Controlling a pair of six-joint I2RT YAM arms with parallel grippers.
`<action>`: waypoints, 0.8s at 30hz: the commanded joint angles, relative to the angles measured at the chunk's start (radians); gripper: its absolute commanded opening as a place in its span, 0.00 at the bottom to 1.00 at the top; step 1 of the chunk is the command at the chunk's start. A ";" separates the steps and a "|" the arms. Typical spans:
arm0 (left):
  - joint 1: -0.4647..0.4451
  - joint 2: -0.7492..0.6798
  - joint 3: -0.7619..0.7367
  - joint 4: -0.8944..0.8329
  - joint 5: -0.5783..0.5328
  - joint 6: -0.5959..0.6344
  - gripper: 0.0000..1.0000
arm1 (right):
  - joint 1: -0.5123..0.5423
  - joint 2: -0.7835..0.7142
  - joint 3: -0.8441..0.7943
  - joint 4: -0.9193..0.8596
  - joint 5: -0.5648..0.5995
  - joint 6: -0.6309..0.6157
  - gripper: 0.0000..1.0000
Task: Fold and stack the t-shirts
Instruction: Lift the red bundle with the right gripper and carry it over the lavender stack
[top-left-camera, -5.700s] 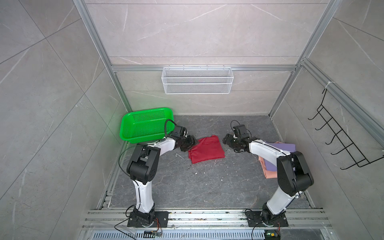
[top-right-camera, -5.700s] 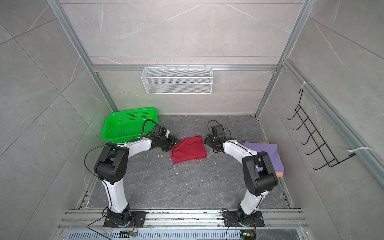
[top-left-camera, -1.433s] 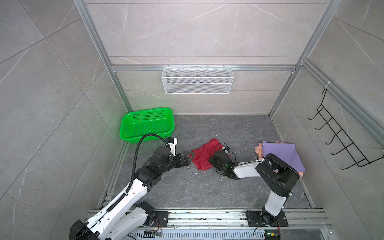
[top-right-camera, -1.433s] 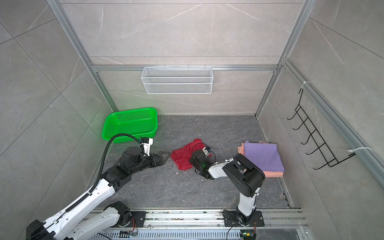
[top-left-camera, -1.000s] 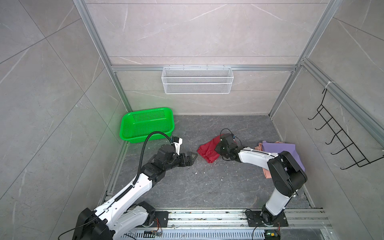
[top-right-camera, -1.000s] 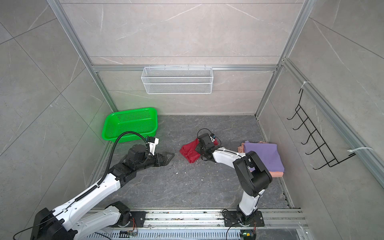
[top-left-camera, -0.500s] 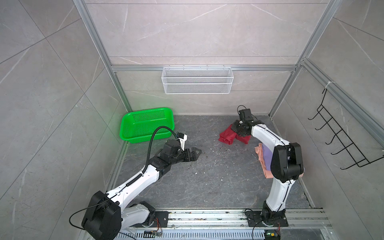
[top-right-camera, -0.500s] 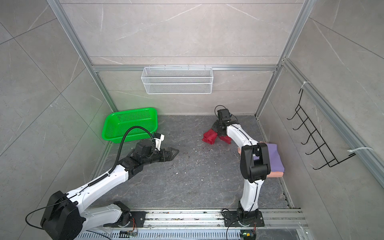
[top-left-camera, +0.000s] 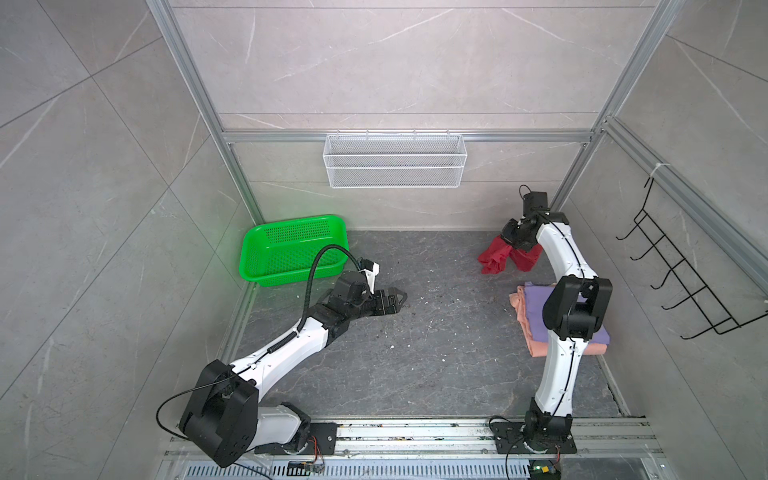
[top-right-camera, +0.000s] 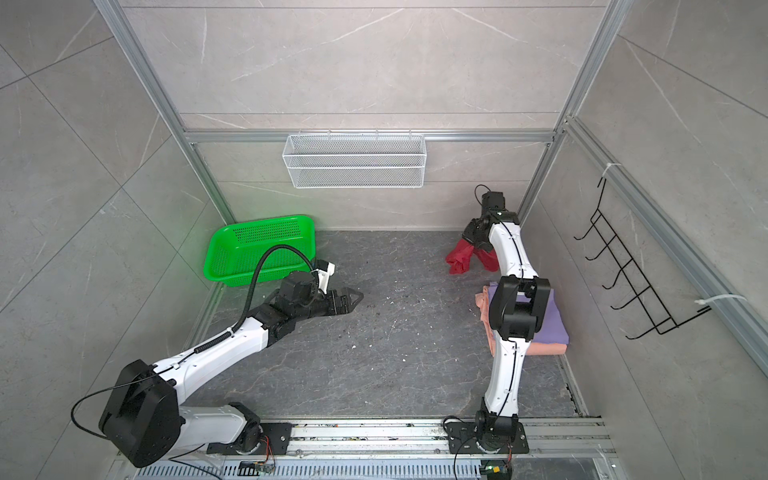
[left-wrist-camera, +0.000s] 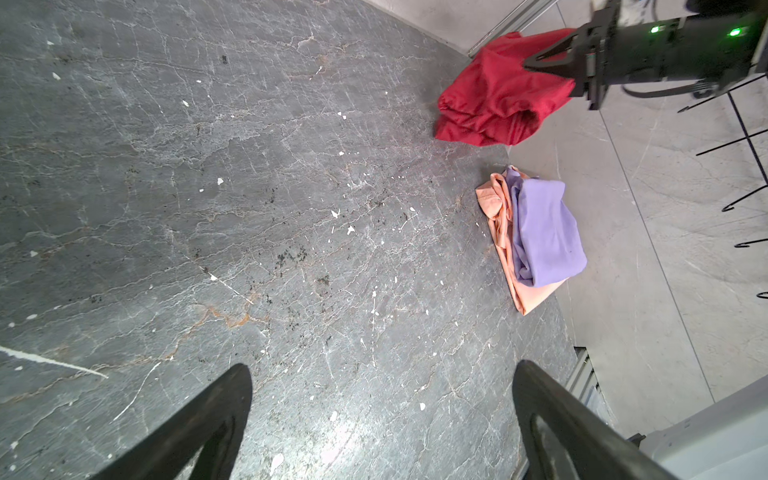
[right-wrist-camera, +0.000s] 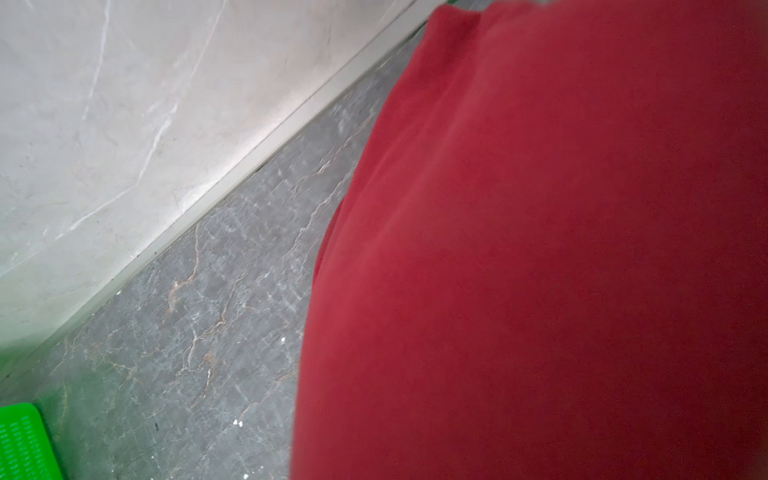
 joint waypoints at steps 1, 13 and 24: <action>0.007 0.012 0.042 0.049 0.033 0.008 1.00 | -0.048 0.009 0.077 -0.109 0.010 -0.080 0.00; 0.012 0.070 0.076 0.074 0.079 -0.002 1.00 | -0.203 -0.172 -0.213 -0.052 0.011 -0.139 0.00; 0.012 0.080 0.071 0.104 0.102 -0.022 1.00 | -0.291 -0.296 -0.377 -0.011 -0.038 -0.163 0.00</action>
